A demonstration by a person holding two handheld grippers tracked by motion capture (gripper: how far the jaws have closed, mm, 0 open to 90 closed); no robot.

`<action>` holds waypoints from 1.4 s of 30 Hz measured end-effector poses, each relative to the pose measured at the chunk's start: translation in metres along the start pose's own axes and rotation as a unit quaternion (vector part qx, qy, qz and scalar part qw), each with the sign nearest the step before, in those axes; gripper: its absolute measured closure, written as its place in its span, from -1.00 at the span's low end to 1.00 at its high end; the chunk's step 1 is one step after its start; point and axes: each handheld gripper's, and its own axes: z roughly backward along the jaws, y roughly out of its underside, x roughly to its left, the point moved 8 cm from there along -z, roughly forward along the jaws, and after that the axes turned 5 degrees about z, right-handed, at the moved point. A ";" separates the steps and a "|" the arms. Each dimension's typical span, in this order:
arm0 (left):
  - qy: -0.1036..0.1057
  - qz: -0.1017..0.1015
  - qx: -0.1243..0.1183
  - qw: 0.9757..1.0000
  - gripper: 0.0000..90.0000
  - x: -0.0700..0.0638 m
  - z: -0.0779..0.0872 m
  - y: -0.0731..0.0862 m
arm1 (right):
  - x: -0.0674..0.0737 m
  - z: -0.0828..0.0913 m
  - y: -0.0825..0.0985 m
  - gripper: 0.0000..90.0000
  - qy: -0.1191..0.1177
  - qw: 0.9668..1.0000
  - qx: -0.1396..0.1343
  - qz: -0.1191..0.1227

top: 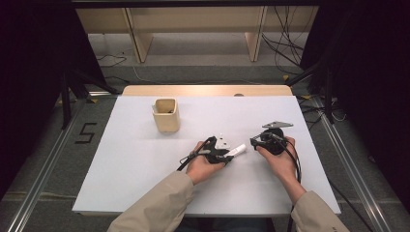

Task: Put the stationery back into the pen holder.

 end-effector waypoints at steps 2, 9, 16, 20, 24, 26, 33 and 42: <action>-0.002 0.002 -0.009 1.000 0.58 -0.001 0.003 -0.002 | 0.000 0.001 -0.001 0.05 0.000 1.000 -0.004 -0.009; -0.024 0.004 -0.045 0.999 0.58 0.002 0.019 -0.008 | 0.002 0.008 -0.008 -0.24 -0.021 0.998 -0.036 -0.038; -0.061 0.012 -0.084 0.995 0.58 0.009 0.042 -0.005 | 0.023 0.014 -0.017 -0.39 -0.091 0.992 -0.066 -0.054; -0.068 0.021 -0.105 0.992 0.58 0.011 0.054 -0.002 | 0.039 0.015 -0.021 -0.43 -0.130 0.986 -0.075 -0.066; -0.077 0.028 -0.118 0.990 0.58 0.012 0.063 0.002 | 0.057 0.016 -0.026 -0.44 -0.166 0.980 -0.083 -0.077; -0.078 0.029 -0.120 0.989 0.58 0.011 0.065 0.004 | 0.064 0.015 -0.028 -0.44 -0.179 0.977 -0.086 -0.081; -0.080 0.035 -0.131 0.988 0.58 0.007 0.066 0.006 | 0.081 0.010 -0.030 -0.42 -0.195 0.974 -0.082 -0.085; -0.081 0.029 -0.132 0.988 0.58 0.002 0.066 0.006 | 0.090 0.005 -0.028 -0.42 -0.213 0.970 -0.071 -0.095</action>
